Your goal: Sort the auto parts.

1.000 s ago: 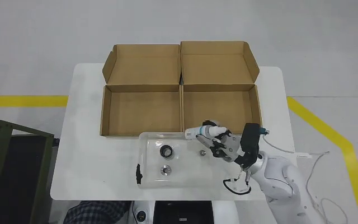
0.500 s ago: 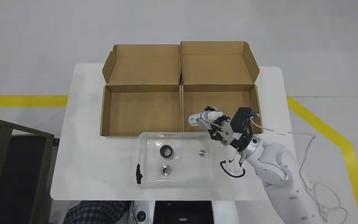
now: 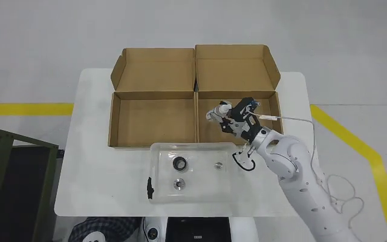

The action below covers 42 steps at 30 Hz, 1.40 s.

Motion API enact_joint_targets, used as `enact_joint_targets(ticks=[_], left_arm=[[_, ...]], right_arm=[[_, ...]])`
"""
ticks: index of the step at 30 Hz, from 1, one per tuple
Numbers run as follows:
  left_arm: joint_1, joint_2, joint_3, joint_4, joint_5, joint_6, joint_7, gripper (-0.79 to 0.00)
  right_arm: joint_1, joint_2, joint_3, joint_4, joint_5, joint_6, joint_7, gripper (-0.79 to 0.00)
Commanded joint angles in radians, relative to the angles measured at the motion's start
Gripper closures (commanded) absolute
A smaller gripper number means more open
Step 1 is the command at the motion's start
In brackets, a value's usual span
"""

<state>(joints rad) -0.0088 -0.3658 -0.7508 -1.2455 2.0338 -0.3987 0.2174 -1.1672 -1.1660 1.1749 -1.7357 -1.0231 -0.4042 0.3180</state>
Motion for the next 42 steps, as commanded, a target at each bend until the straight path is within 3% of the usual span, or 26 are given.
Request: enact_joint_targets(ticks=[1, 15, 17, 18, 25, 26, 27, 32, 42], left_arm=[[0.000, 0.000, 0.000, 0.000, 0.000, 0.000, 0.000, -0.785], [0.000, 0.000, 0.000, 0.000, 0.000, 0.000, 0.000, -0.785], [0.000, 0.000, 0.000, 0.000, 0.000, 0.000, 0.000, -0.785], [0.000, 0.000, 0.000, 0.000, 0.000, 0.000, 0.000, -0.785], [0.000, 0.000, 0.000, 0.000, 0.000, 0.000, 0.000, -0.785], [0.000, 0.000, 0.000, 0.000, 0.000, 0.000, 0.000, -0.785], [0.000, 0.000, 0.000, 0.000, 0.000, 0.000, 0.000, -0.785], [0.000, 0.000, 0.000, 0.000, 0.000, 0.000, 0.000, -0.785], [0.000, 0.000, 0.000, 0.000, 0.000, 0.000, 0.000, -0.785]], right_arm=[[0.030, -0.004, -0.017, 0.038, -0.010, 0.009, 0.012, 0.000], [0.136, -0.028, -0.107, 0.179, -0.073, 0.052, 0.058, -0.009], [0.146, -0.032, -0.119, 0.197, -0.076, 0.053, 0.062, -0.092], [0.149, -0.033, -0.122, 0.202, -0.077, 0.053, 0.062, -0.172], [0.168, -0.041, -0.144, 0.236, -0.085, 0.056, 0.067, -0.360], [0.170, -0.042, -0.145, 0.238, -0.086, 0.056, 0.067, -0.486], [0.169, -0.043, -0.145, 0.240, -0.082, 0.061, 0.067, -0.785], [0.152, -0.044, -0.119, 0.200, -0.010, 0.058, 0.063, -0.785], [0.014, -0.010, -0.019, -0.055, -0.103, -0.007, 0.093, -0.785]])
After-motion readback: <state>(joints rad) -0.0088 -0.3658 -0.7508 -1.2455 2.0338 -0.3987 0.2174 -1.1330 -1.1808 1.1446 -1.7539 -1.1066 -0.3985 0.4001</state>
